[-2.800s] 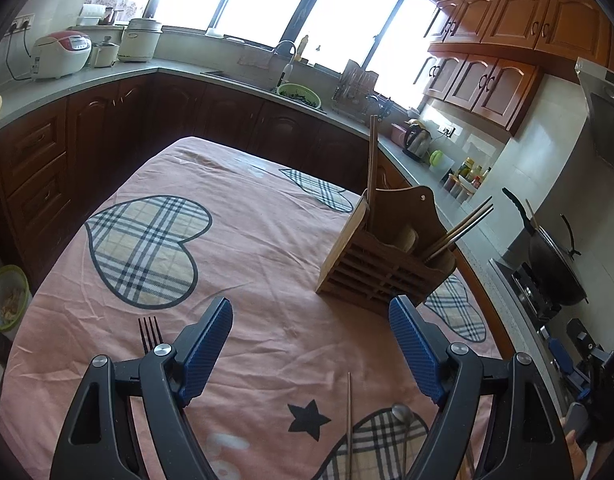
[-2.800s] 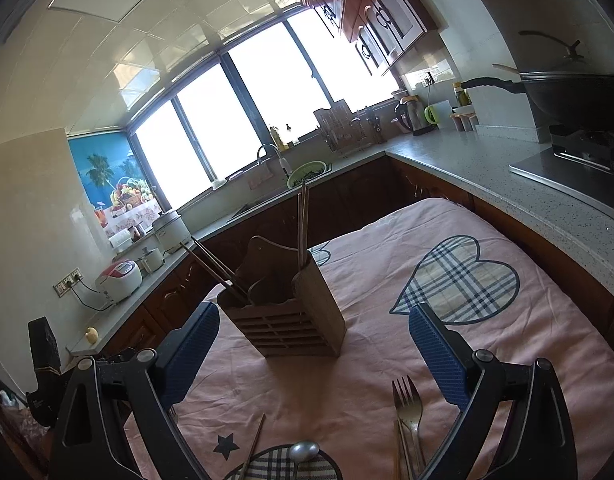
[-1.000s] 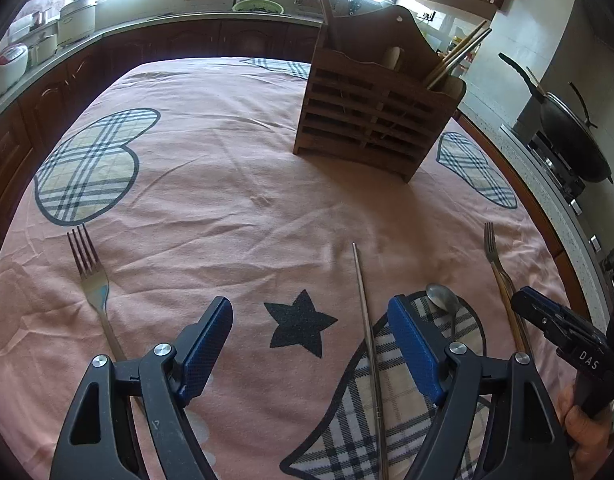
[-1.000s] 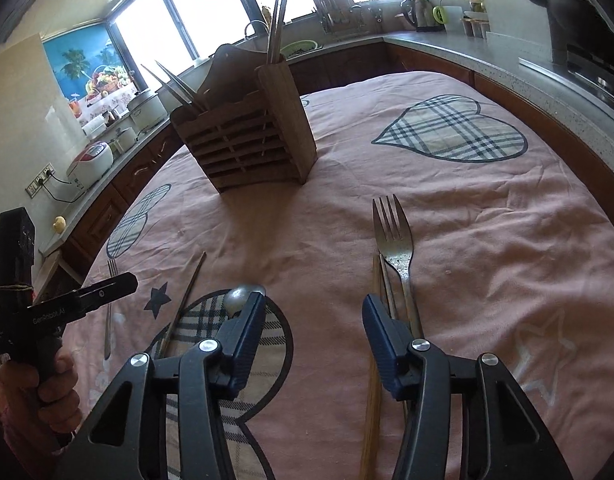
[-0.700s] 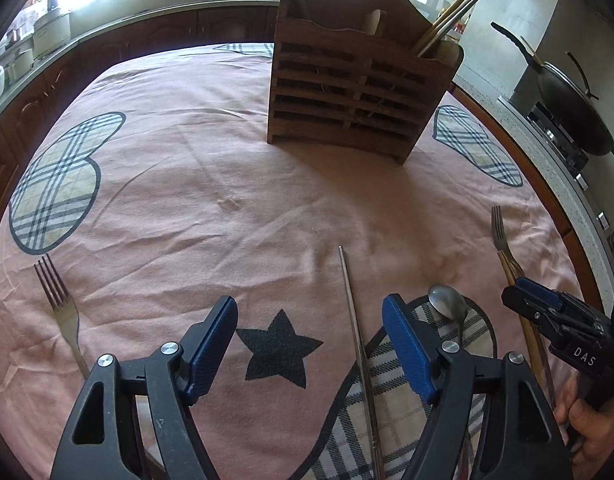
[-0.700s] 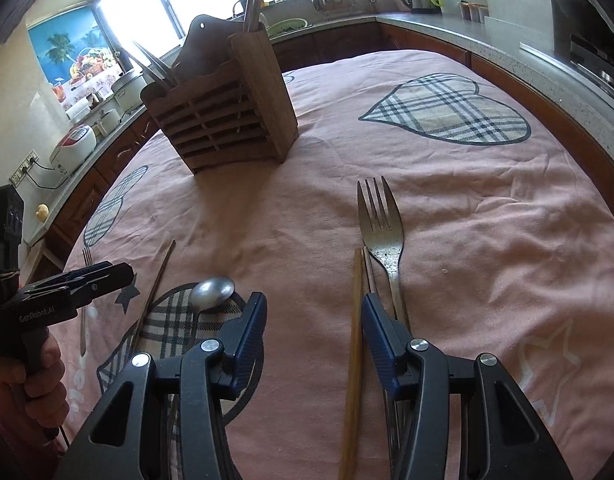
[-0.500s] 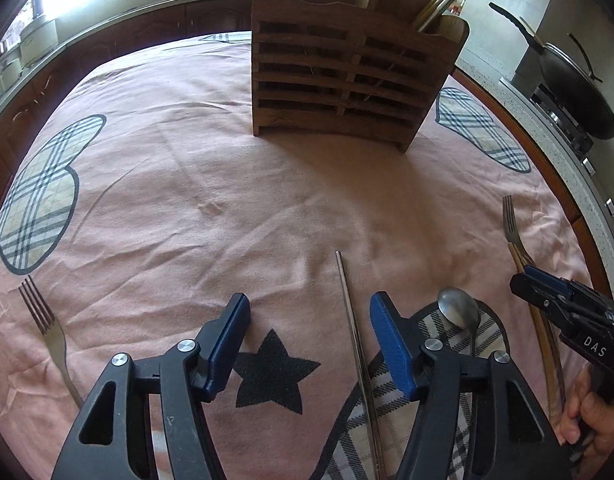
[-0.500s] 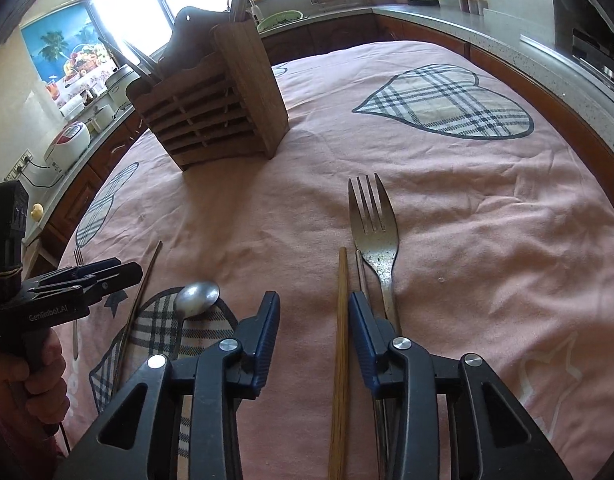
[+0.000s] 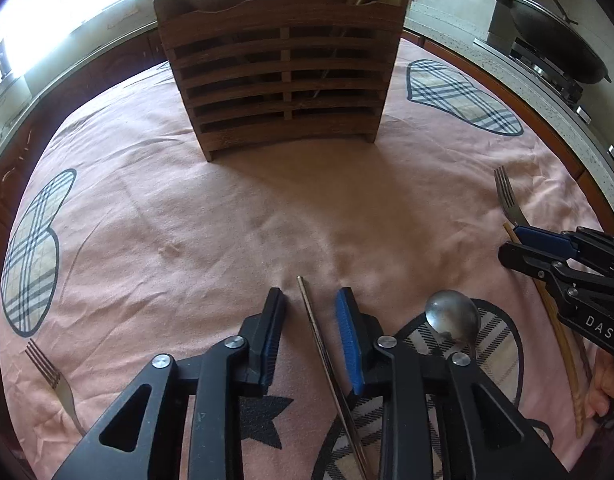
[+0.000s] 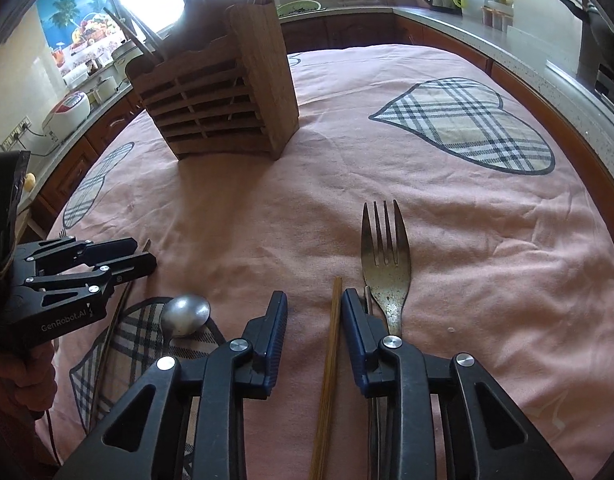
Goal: Organize utensils
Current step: 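Close the right gripper on the last wooden chopstick, then lift the chopstick with the right gripper and carry it over the holder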
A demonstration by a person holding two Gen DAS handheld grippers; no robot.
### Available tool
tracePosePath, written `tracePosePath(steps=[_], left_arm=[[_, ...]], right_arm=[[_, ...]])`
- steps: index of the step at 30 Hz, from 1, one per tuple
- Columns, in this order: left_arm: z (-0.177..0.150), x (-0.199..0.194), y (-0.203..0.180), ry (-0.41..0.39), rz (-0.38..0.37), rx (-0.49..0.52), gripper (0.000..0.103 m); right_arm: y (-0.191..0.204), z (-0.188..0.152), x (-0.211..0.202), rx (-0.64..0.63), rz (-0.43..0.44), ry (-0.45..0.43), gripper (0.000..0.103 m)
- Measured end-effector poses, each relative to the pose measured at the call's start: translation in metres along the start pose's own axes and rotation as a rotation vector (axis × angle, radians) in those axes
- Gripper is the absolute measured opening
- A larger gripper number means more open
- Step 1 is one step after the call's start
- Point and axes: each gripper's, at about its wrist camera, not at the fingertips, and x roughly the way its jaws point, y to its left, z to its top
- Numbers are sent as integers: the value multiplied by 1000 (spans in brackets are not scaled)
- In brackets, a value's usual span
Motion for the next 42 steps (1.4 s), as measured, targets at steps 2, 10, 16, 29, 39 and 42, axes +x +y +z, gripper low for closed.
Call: tracePosePath(steps=[2, 10, 16, 29, 39, 42], left_arm=[[0, 1, -3, 0, -10, 9, 14], [0, -5, 10, 5, -67, -40, 3], [-7, -37, 32, -41, -109, -110, 3], [-27, -123, 50, -178, -141, -154, 3], [-43, -178, 59, -278, -144, -166, 3], [-48, -190, 63, -299, -145, -174, 3]], right_arm=[[1, 0, 0, -16, -24, -1, 20], [-12, 1, -2, 47, 30, -10, 5], [-8, 1, -17, 63, 79, -54, 5], [14, 18, -63, 21, 113, -174, 5], [22, 28, -104, 9, 113, -283, 5], [25, 30, -114, 2, 111, -311, 5]])
